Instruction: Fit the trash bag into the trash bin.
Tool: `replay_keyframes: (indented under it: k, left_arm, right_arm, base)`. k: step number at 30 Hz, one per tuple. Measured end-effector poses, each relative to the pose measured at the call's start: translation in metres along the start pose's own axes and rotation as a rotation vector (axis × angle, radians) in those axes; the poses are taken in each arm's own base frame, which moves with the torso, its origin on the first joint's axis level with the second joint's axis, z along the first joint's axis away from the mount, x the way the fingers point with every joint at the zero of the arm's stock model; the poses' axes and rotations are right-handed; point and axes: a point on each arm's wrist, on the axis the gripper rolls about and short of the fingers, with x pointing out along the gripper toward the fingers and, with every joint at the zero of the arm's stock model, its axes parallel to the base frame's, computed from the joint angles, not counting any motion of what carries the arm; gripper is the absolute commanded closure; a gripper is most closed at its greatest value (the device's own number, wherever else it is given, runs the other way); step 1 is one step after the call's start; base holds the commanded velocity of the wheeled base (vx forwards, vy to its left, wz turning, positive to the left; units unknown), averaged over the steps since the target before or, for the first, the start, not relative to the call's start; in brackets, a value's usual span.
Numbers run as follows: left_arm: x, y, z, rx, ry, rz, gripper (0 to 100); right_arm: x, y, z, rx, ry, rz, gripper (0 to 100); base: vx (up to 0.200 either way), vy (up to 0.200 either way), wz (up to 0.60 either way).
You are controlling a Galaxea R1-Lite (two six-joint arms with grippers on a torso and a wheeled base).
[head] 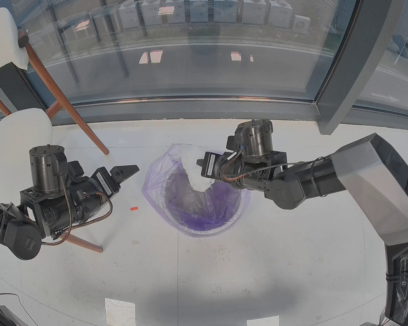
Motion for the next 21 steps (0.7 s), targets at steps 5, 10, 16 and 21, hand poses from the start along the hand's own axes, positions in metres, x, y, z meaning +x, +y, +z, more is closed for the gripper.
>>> replay_keyframes:
  k: [5,10,16,21]
  left_arm:
    - [0.000,0.001,0.000,-0.001,0.002,0.002,0]
    - [0.000,0.001,0.000,-0.001,0.002,0.003,0]
    - [0.000,0.002,0.001,-0.003,-0.002,0.006,0]
    - [0.001,0.003,0.001,-0.005,-0.003,0.009,0]
  right_arm:
    - [0.012,-0.008,-0.012,-0.002,0.007,-0.021,100]
    - [0.021,-0.012,-0.017,-0.021,-0.071,0.008,100]
    - [0.026,-0.021,-0.029,-0.048,-0.127,0.029,100]
    - [0.028,-0.033,-0.043,-0.049,-0.109,-0.008,100]
  base:
    - [0.000,0.000,0.00]
    - [0.000,0.000,0.00]
    - [0.000,0.000,0.00]
    - [0.000,0.000,0.00]
